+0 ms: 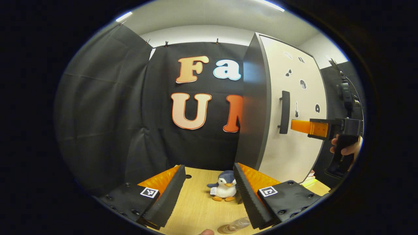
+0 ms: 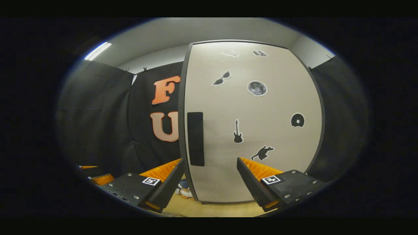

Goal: Open the cabinet door with the right hand, grasp the bottle in the cabinet with the left hand and place it on the coaster, then close the cabinet door with the right hand.

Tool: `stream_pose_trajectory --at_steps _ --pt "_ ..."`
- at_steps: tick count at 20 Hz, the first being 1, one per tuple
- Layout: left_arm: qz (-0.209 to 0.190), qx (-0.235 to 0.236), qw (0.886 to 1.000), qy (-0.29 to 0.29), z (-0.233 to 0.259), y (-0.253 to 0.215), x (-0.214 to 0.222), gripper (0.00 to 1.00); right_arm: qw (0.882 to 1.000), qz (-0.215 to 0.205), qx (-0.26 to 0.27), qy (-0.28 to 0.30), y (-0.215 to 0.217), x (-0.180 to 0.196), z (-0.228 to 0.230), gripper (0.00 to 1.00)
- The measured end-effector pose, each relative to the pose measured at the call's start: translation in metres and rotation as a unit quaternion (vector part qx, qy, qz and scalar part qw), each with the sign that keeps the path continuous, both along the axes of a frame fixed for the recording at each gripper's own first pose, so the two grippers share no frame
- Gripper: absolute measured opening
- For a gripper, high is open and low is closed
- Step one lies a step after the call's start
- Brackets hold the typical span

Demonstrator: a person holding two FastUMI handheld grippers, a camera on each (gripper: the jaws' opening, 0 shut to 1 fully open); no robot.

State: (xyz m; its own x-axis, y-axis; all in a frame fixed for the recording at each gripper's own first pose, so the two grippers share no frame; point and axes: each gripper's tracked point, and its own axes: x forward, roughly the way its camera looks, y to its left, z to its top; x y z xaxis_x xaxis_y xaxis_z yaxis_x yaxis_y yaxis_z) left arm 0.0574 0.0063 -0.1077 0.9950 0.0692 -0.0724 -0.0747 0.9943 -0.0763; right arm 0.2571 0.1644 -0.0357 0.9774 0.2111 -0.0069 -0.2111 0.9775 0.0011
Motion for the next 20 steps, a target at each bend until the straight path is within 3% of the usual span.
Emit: stream_pose_trajectory --at_steps 12,20 --pt "-0.037 0.010 0.999 -0.017 0.064 -0.091 -0.070 0.95 0.999 -0.051 -0.003 0.008 -0.084 -0.167 0.018 1.00" --pt "-0.053 0.011 0.998 -0.028 0.087 -0.123 -0.106 0.96 0.998 -0.063 0.011 0.005 -0.112 -0.210 0.023 0.98"
